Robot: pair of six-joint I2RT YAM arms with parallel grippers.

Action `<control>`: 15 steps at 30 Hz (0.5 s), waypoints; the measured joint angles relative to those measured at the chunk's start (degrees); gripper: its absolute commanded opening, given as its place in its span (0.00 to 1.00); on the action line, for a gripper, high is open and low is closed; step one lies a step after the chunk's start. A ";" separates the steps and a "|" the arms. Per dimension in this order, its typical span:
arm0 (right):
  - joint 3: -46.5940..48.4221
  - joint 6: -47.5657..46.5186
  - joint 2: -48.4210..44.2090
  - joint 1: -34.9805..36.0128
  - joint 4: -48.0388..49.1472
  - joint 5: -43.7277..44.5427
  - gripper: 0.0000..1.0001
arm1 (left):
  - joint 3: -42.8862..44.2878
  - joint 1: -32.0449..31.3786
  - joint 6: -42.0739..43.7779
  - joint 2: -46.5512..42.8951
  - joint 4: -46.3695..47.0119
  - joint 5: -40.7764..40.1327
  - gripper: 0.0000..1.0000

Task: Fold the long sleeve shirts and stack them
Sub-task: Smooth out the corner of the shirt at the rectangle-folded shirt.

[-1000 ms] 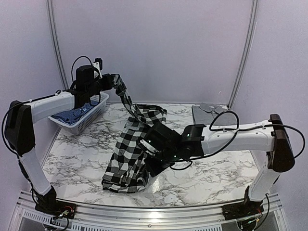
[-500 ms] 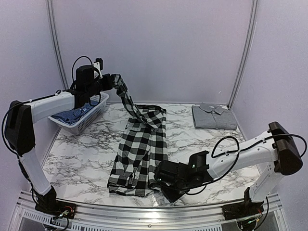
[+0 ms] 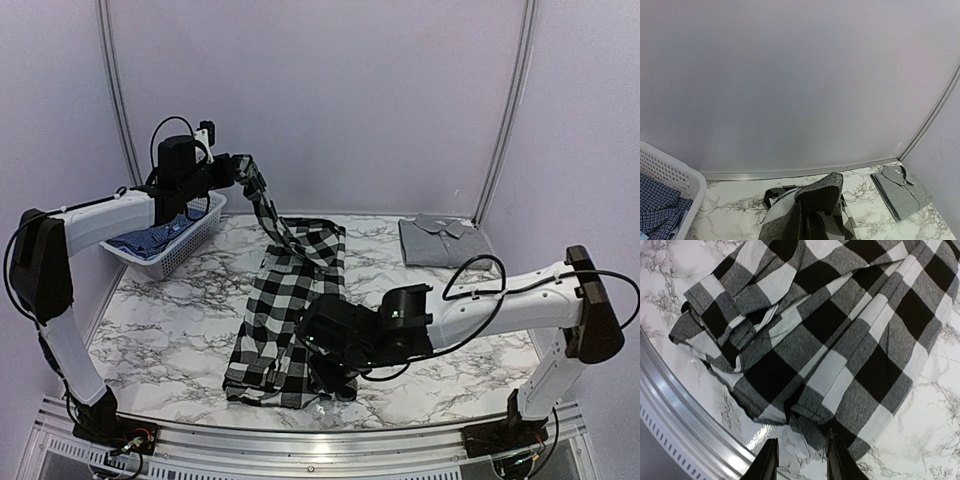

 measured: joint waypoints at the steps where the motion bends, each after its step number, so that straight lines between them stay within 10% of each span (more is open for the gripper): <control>1: 1.33 -0.13 1.36 -0.44 0.28 0.39 0.29 | 0.00 0.00 0.02 0.00 0.00 0.00 0.00; 15: 2.51 -3.67 8.20 -1.81 -0.48 4.20 0.38 | 0.00 0.00 0.04 0.00 0.00 0.39 0.00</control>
